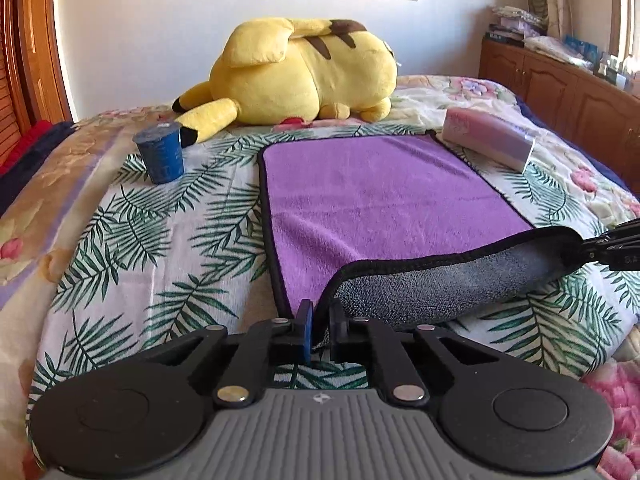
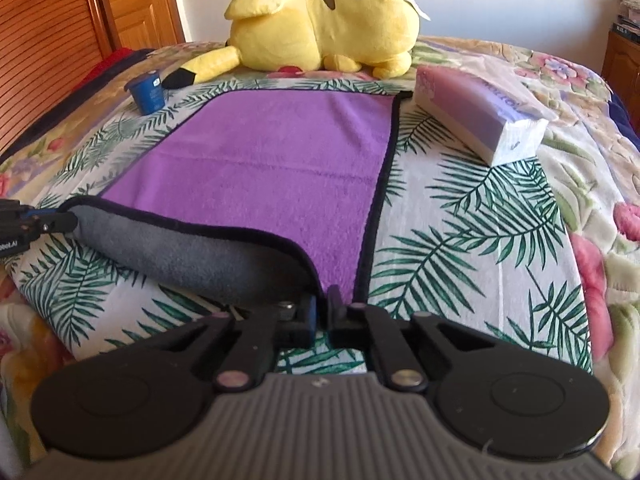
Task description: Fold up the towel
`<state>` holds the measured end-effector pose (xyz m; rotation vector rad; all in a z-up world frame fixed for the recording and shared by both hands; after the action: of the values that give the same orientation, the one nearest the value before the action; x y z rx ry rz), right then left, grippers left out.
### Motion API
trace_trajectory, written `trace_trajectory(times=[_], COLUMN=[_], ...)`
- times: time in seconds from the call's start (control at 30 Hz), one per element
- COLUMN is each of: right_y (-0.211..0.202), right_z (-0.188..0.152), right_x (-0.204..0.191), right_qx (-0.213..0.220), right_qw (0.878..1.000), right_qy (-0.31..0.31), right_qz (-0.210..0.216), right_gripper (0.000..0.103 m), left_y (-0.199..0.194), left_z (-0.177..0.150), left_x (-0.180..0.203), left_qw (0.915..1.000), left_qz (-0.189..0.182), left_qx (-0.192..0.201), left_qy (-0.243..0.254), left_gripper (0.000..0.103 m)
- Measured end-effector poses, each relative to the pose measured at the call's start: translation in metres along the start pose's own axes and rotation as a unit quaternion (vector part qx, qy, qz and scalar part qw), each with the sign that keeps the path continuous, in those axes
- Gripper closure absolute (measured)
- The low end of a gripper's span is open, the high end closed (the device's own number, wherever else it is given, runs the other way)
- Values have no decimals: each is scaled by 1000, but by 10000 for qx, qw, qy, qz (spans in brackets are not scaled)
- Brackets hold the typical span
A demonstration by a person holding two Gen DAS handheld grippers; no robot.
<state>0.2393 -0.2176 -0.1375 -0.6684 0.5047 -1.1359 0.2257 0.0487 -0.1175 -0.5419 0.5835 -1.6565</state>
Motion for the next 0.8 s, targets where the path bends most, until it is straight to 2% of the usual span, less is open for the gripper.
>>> trace_trajectory(times=[0.37, 0.8], right_y=[-8, -13], right_z=[10, 19], right_x=[1, 2], right_qx=[465, 770], right_qw=[9989, 9970], right_qy=[-31, -103], right_qz=[27, 21], right_gripper=[98, 98], left_y=[-10, -15], left_z=[10, 20], left_x=[1, -1], left_qw=[9995, 9985], left_qz=[-53, -79], left_qx=[299, 523], left_qy=[-56, -130], left_gripper=[103, 103])
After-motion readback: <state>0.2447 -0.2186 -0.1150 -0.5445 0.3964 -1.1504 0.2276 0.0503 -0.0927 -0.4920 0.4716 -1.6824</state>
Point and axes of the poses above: each gripper's, at about its wrist camera, not at the fingertips, and y roughly the way its jaws point, x to its right, z to its top, the point moved 5 cm from there along y, roughly the way its jaws point, and after that the axes turned 4 degrees about -y, right-handed, at the moved point
